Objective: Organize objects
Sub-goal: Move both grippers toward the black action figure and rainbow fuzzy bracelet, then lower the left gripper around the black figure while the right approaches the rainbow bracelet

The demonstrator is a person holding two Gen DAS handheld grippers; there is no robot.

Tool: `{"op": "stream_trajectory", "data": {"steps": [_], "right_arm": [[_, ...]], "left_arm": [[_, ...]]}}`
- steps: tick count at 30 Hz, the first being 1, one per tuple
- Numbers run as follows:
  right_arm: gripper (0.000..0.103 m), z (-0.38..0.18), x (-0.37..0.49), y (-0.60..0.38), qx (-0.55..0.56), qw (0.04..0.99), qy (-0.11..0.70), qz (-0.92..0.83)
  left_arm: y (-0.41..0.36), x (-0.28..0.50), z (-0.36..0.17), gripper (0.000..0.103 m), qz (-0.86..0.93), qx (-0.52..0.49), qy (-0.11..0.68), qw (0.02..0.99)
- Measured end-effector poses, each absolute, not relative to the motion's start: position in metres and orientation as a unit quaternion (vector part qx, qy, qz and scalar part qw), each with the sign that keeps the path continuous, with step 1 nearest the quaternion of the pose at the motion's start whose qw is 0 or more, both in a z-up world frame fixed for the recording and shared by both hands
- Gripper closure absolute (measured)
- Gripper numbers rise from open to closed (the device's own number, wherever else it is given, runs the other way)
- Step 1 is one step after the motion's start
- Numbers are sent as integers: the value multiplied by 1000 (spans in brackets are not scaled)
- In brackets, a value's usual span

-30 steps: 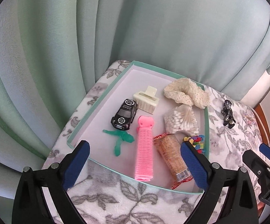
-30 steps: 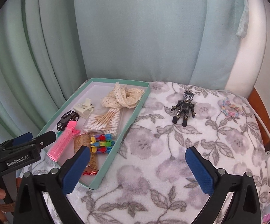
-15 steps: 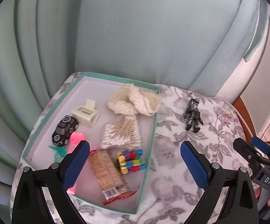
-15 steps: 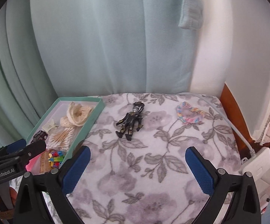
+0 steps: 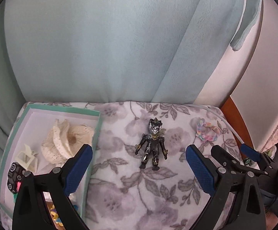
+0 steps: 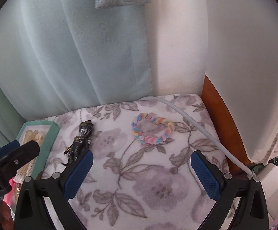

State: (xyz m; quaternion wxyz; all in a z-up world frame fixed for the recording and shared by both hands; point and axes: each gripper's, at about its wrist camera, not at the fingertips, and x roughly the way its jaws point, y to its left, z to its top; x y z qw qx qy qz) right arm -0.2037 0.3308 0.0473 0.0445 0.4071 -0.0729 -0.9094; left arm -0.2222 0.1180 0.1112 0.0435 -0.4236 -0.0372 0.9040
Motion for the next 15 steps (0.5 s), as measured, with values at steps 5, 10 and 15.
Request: {"op": "stream_trajectory", "data": {"steps": [5, 10, 15], "right_arm": [[0, 36, -230, 341, 419, 29, -71, -905], [1, 24, -249, 342, 426, 34, -71, -901], [3, 14, -258, 339, 439, 19, -45, -897]], "left_arm": [[131, -252, 91, 5, 897, -439, -30, 48], [138, -271, 74, 6, 892, -446, -43, 59], [136, -281, 57, 6, 891, -448, -60, 53]]}}
